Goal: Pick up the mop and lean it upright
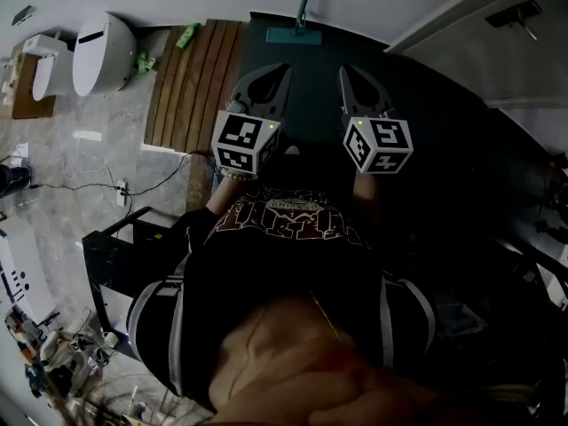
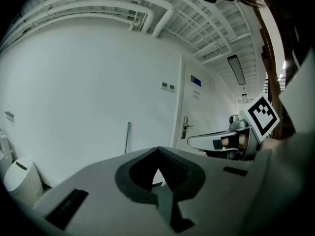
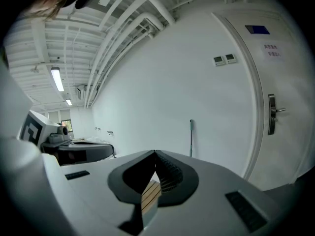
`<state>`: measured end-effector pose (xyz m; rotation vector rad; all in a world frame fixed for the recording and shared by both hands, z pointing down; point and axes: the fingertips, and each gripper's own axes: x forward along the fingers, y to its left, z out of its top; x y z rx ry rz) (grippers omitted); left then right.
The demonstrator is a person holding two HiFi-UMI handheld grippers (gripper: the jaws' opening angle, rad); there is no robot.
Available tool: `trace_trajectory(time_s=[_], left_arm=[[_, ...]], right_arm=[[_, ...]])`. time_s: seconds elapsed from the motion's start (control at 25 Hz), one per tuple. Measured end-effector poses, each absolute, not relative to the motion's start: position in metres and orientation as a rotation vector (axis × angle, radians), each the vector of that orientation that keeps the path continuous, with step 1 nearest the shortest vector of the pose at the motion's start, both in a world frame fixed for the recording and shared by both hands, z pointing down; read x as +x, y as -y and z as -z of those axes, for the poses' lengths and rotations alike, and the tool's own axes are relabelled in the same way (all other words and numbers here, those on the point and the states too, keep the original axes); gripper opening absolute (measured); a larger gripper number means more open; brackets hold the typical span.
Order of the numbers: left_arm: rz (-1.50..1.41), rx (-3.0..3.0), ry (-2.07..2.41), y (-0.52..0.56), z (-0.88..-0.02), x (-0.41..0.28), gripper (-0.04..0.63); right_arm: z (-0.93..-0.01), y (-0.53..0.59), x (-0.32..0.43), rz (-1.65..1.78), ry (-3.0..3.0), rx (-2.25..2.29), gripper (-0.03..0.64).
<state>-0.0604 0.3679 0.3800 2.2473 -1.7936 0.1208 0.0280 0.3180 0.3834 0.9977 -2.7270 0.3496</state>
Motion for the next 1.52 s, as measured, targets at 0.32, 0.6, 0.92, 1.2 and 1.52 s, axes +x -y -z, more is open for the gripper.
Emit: trace_trajectory(time_s=[0.32,0.6,0.92,1.2,1.52], left_arm=[[-0.099,2.267,1.729,-0.32,-0.387,-0.105,0.044],[-0.108,2.339,1.645,-0.265,-0.388,-0.158,0.044],[-0.144,2.358,1.609,-0.227,-0.393,-0.214,0.044],[-0.168,2.349,1.604,-0.195,-0.396,-0.238,0.044],[-0.173,2.328,1.625,-0.145,-0.395,-0.24,0.044]], right_arm=[[-0.389,-0.274,-0.016,-0.343,2.683,1.035,0.018],[-0.388,-0.223,-0.072,-0.323,2.664,1.093,0.018],[-0.392,-0.181,-0.112,-0.324,2.609,1.179,0.018],[-0.39,-0.153,-0.121,-0.315,2.579,1.211,0.018],[-0.396,-0.102,-0.127,-0.35,2.588,1.176,0.018]])
